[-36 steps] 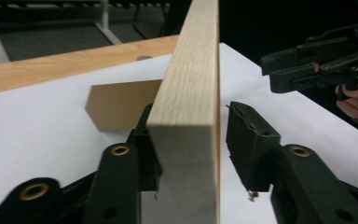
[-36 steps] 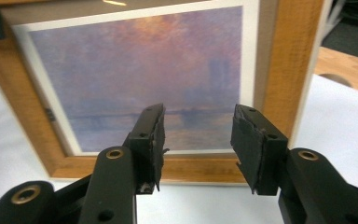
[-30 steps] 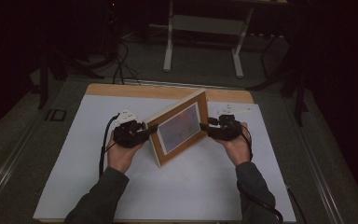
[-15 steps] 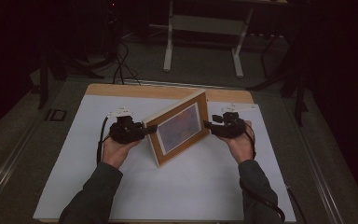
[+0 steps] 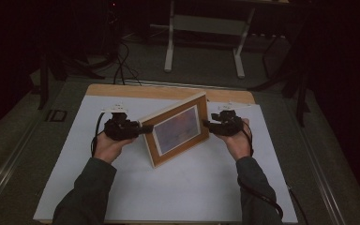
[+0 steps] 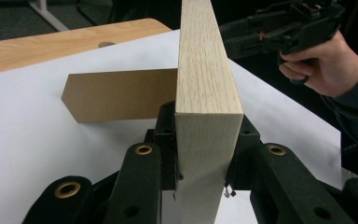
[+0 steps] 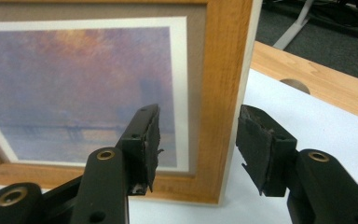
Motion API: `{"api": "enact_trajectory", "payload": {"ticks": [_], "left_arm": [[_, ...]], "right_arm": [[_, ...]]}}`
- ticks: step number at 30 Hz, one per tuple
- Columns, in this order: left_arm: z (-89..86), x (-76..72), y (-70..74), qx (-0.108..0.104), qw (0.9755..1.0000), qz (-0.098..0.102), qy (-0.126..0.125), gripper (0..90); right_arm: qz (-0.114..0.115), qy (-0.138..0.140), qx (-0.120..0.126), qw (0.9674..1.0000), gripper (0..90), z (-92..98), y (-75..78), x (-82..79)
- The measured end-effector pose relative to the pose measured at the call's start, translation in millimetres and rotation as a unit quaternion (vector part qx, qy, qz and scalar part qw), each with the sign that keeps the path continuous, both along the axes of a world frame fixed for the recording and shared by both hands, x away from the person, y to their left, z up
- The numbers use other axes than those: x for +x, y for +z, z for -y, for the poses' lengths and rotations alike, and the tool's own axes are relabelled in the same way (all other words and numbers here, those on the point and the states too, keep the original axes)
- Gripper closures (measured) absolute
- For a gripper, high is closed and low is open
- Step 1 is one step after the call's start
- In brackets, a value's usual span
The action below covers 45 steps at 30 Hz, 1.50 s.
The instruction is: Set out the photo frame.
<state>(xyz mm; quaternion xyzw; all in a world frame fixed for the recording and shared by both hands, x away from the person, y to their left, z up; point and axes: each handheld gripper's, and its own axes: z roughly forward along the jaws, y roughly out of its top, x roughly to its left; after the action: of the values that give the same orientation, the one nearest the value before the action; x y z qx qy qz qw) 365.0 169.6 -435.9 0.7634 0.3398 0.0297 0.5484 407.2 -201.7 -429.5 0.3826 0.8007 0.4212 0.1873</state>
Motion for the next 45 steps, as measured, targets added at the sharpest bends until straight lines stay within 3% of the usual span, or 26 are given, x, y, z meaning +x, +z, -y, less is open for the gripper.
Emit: {"api": "enact_trajectory", "payload": {"ticks": [4, 11, 22, 26, 32, 36, 45], "left_arm": [[-1.0, 2.9, 0.5, 0.001, 1.0000, 0.001, -0.005, 72.8], [-1.9, 8.8, 2.3, 0.007, 0.9997, 0.017, -0.017, 72.9], [1.6, 4.1, 4.3, 0.017, 0.9982, 0.044, -0.038, 73.0], [3.0, 2.0, 5.0, 0.020, 0.9976, 0.050, -0.043, 73.0], [4.7, -0.3, 5.9, 0.026, 0.9965, 0.060, -0.052, 73.0], [5.6, -0.9, 5.9, 0.025, 0.9957, 0.065, -0.062, 73.0], [8.8, -4.7, 7.3, 0.035, 0.9929, 0.082, -0.078, 72.8]], "right_arm": [[0.001, 0.000, 0.011, 0.9999, 50.8, 0.2, 4.1, 4.4], [0.008, -0.009, 0.007, 0.9999, 52.4, 0.2, 16.0, 12.3], [0.001, -0.001, 0.030, 0.9995, 50.2, 3.5, 16.4, 24.1], [0.008, 0.010, 0.040, 0.9991, 51.2, 7.1, 19.5, 25.4], [0.020, 0.041, 0.009, 0.9989, 51.4, 5.2, 20.6, 25.8], [0.024, 0.052, 0.006, 0.9984, 49.7, 6.8, 23.3, 26.2], [0.012, 0.089, 0.012, 0.9959, 39.1, 8.3, 23.1, 29.9]]}}
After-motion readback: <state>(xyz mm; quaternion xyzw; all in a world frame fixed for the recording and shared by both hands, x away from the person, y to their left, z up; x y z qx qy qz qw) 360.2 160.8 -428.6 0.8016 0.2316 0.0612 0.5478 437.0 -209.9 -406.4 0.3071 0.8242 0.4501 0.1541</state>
